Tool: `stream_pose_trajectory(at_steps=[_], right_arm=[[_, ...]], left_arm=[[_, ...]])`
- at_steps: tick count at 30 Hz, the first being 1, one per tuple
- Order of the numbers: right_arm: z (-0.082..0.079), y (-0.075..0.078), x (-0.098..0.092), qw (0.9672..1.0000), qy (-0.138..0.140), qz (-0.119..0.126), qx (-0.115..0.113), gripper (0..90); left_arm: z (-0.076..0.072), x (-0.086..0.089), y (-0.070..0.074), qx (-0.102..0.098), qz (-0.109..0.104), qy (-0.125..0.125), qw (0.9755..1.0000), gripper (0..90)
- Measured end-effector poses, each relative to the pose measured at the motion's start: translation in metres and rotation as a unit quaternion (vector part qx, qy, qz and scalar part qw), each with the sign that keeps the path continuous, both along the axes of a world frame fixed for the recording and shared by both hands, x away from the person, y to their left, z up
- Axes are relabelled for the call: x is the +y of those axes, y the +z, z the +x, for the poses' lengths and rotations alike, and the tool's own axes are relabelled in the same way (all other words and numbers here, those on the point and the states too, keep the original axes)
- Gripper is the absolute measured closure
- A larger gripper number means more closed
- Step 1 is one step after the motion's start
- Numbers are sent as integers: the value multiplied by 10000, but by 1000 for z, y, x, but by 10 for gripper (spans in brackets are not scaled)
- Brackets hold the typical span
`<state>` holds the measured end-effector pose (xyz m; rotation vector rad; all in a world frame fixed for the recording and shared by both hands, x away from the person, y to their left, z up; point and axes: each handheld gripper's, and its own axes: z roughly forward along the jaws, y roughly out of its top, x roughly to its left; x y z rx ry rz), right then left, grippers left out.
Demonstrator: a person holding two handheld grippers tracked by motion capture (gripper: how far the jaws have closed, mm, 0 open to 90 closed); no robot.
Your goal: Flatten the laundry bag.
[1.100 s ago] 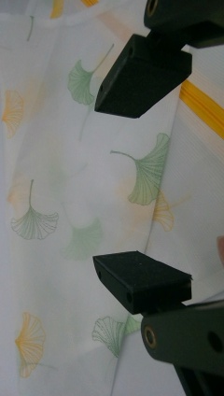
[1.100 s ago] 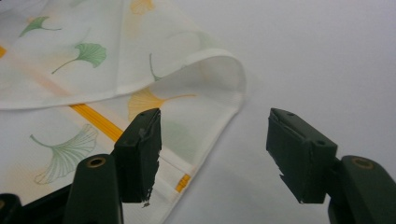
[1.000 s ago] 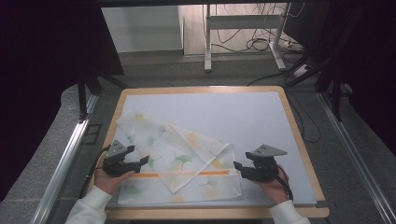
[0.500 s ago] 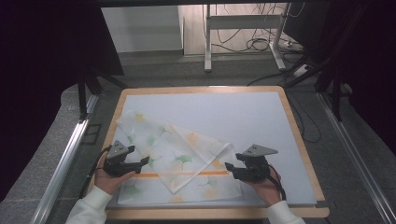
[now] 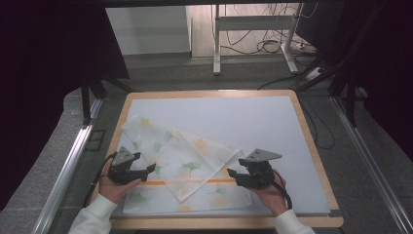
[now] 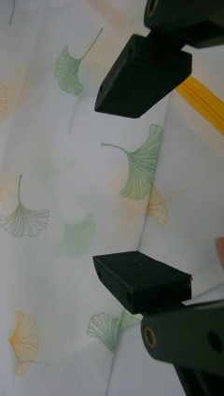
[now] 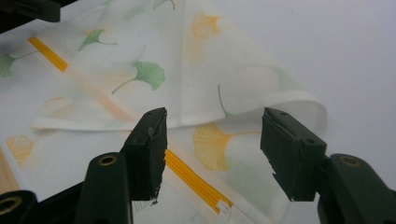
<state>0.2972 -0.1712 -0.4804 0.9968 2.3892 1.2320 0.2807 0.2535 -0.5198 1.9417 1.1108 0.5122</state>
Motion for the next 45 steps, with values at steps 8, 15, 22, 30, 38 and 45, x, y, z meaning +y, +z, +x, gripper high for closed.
stream_pose_trajectory(at_steps=[8, 15, 22, 30, 38, 45], right_arm=[[7, 8, 22, 9999, 123, -48, 41, 413], [13, 12, 39, 9997, 225, -56, 58, 412], [14, 5, 53, 9994, 308, -30, 159, 410], [11, 1, 64, 9987, 459, -29, 229, 413], [8, -4, 81, 9973, 667, -118, 301, 414], [8, -5, 93, 9965, 768, -108, 319, 416]], left_arm=[[0, 1, 1, 27, -6, -40, 10000, 229], [0, 1, 1, 17, -6, -43, 10000, 230], [-2, 0, 3, -72, -44, -48, 10000, 233], [-2, 0, 3, -70, -47, -85, 9999, 233], [-1, 0, 2, -56, -18, -79, 10000, 233], [-1, 0, 2, -34, -4, -83, 10000, 232]])
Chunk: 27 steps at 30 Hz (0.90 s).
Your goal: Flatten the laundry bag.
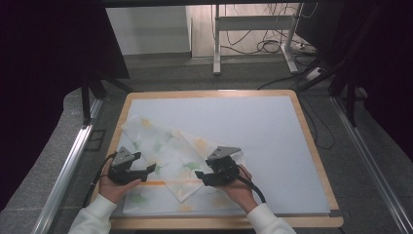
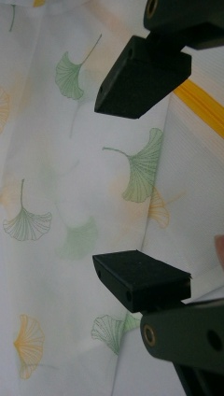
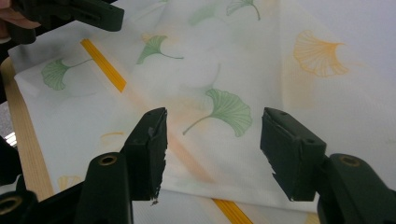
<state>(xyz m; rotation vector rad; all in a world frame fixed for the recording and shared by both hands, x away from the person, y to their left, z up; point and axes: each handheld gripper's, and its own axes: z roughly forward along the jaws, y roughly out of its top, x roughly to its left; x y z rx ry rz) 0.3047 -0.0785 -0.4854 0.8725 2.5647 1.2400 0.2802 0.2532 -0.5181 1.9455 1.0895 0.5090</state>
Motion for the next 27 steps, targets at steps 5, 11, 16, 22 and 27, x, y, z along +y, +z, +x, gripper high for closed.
stream_pose_trajectory(at_steps=[5, 11, 16, 22, 27], right_arm=[[-1, 1, 10, 9999, 92, 25, 30, 420], [-4, -6, 28, 9990, 396, -128, 141, 429], [-9, -9, 40, 9980, 572, -146, 242, 430], [-16, -14, 53, 9960, 797, -311, 253, 432], [-20, -23, 62, 9938, 915, -540, 325, 427]], left_arm=[[0, 0, 0, -14, -15, 9, 10000, 232], [1, -1, 0, 5, 12, -15, 10000, 232], [1, -1, 0, 2, 13, -16, 10000, 231], [1, 0, 0, 12, 23, -25, 10000, 231], [1, 0, 0, 11, 27, -37, 10000, 231]])
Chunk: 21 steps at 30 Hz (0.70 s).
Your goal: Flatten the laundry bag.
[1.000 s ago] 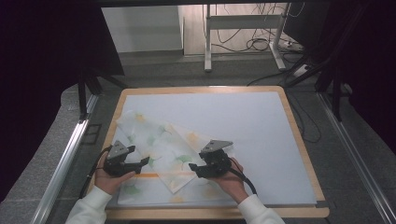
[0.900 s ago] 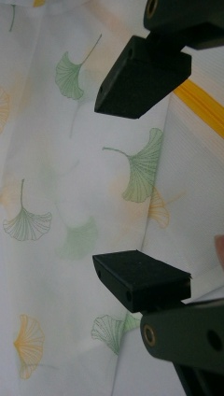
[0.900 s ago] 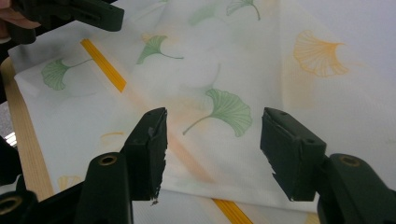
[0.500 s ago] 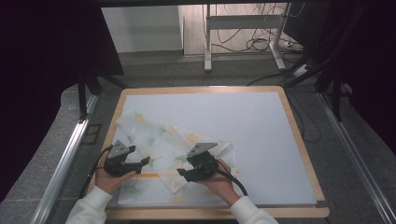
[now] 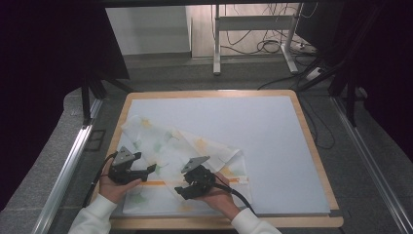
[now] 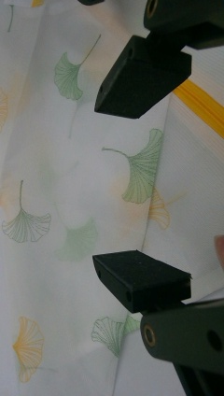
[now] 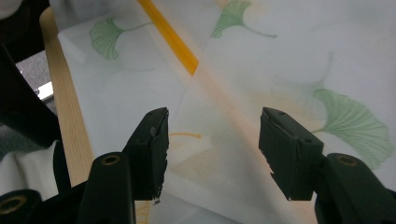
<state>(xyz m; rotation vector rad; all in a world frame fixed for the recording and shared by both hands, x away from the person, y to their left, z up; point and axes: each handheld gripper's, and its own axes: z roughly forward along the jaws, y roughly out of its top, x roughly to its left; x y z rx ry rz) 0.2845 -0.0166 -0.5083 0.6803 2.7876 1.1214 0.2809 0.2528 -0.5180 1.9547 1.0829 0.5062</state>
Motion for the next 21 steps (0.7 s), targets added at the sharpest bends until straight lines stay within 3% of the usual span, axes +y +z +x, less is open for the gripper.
stream_pose_trajectory(at_steps=[9, 12, 21], right_arm=[[-6, -10, 9, 9995, 134, -277, 68, 402], [-9, -16, 12, 9981, 275, -546, -21, 380], [-12, -18, 14, 9976, 302, -621, -93, 368]], left_arm=[[0, 0, 0, 1, 30, -8, 10000, 230], [0, 0, 0, 2, 45, 0, 10000, 229], [0, -1, -1, 23, 120, -18, 9999, 227]])
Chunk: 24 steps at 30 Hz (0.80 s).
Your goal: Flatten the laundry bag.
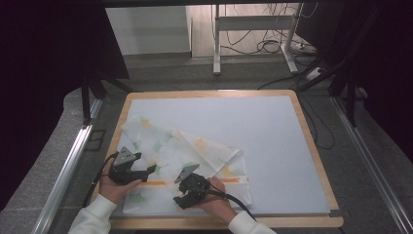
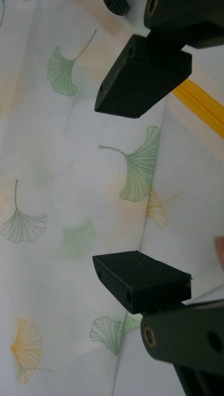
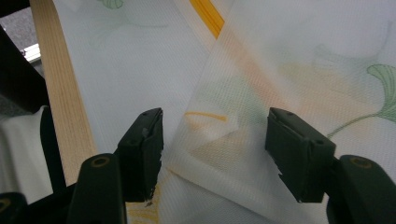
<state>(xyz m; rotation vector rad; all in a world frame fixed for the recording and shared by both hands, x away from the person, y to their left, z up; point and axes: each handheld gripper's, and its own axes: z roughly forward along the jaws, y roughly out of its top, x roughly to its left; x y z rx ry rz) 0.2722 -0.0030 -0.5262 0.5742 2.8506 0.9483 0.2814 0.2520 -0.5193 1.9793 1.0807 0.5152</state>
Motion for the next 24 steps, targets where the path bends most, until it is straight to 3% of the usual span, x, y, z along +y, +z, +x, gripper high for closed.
stream_pose_trajectory(at_steps=[3, 6, 7, 8, 9, 15, 24], right_arm=[[-3, -1, 2, 9999, -17, -67, -112, 379], [-4, 0, 2, 9994, -34, -172, -295, 444], [-3, 0, 1, 9992, -138, -160, -332, 521], [-3, 0, 1, 9992, -138, -160, -332, 521], [0, 0, -2, 9991, -248, -88, -319, 613], [6, -1, -8, 9988, -423, 58, -228, 760], [10, -1, -11, 9986, -482, 130, -179, 834]], left_arm=[[0, 0, 0, 0, 2, 12, 10000, 225], [0, 0, 1, -9, -17, 34, 10000, 223], [0, 0, 1, -6, -9, 35, 10000, 223], [0, 0, 1, -6, -9, 35, 10000, 223], [0, 0, 0, 0, -8, 34, 10000, 223], [0, 0, 0, -6, 2, 34, 10000, 223], [0, 0, 0, -3, 7, 22, 10000, 224]])
